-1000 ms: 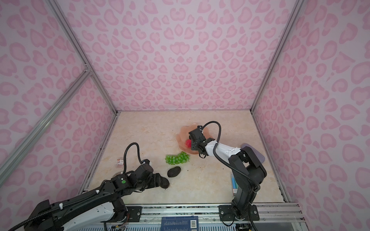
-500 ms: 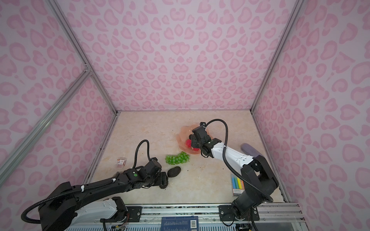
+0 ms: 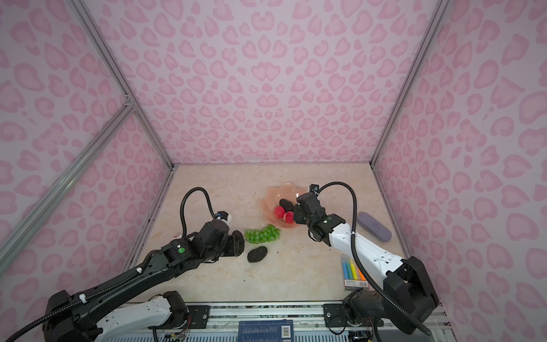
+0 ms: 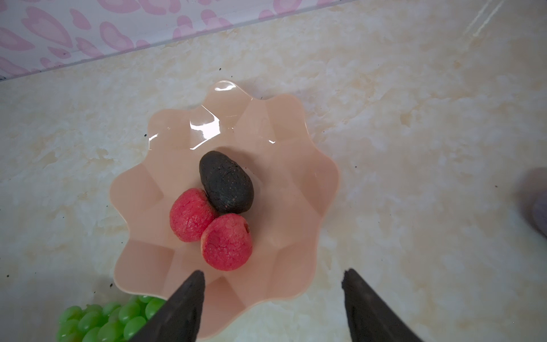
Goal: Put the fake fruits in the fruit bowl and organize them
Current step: 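Place the apple in the bowl with right gripper while left grasps an avocado, then lower the avocado into the bowl with left gripper while right grasps last avocado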
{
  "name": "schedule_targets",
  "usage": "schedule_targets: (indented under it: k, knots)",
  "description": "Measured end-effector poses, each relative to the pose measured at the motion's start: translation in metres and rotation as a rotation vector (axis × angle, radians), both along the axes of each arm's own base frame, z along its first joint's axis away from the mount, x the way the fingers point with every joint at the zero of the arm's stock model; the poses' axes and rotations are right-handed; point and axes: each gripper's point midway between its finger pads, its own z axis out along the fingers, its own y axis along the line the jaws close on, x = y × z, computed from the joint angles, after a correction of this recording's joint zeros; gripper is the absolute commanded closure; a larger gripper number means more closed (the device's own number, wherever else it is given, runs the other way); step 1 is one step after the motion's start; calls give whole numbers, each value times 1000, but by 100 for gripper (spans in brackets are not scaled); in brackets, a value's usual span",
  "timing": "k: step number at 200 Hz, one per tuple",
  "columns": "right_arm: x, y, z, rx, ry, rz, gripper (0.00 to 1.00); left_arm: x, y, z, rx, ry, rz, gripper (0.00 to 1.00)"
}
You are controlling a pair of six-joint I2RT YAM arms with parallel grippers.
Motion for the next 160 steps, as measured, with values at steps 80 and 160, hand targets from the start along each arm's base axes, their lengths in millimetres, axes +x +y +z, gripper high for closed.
schedule_targets:
  k: [80, 160]
  knots:
    - [-68, 17, 1, 88, 19, 115, 25, 137, -86, 30, 72, -88, -179, 53]
    - [-120, 130, -49, 257, 221, 250, 27, 203, -118, -32, 133, -26, -241, 53]
